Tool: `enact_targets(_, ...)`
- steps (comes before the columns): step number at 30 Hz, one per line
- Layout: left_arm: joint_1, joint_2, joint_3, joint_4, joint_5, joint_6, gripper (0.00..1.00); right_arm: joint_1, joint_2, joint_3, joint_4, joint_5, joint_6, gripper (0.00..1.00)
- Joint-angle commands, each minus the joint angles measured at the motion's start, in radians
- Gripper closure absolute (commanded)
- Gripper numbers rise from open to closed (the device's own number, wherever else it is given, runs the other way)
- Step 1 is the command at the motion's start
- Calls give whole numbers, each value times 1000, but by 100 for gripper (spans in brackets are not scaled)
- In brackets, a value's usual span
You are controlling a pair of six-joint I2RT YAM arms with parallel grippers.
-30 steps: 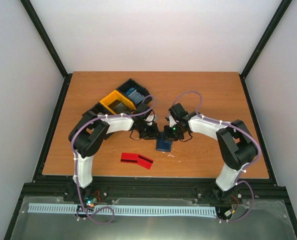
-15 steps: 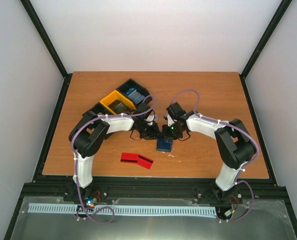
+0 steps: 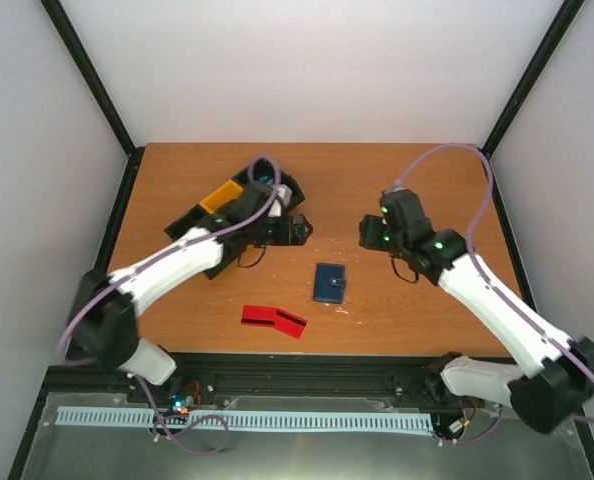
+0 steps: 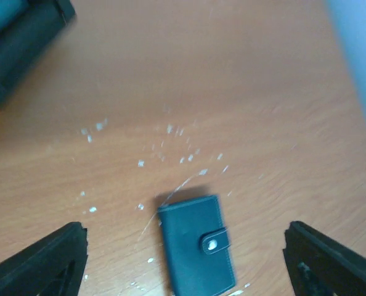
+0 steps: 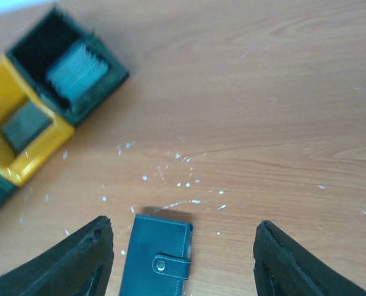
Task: Put the credit cards into the card holder
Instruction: Reset both arms
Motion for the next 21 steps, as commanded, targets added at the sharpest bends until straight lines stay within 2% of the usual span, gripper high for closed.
enact_targets(1,10,-259,-83,6,-176,70,3,-1,-188,-42,-78,187,12,33)
enact_targets(6,18,-582,-153,-35,-289,70,0,-1,-409,-42,-158,217,-11,21)
enact_targets(13,20,-958,-184,-142,-435,76,0,-1,-629,7,-310,261,31,12)
enact_targets(17,20,-1093,-140,-233,-506,103,0,-1,-702,16,-365,284,50,7)
enact_targets(21,20,-1152,-71,-315,-542,131,0,-1,-750,23,-385,282,62,6)
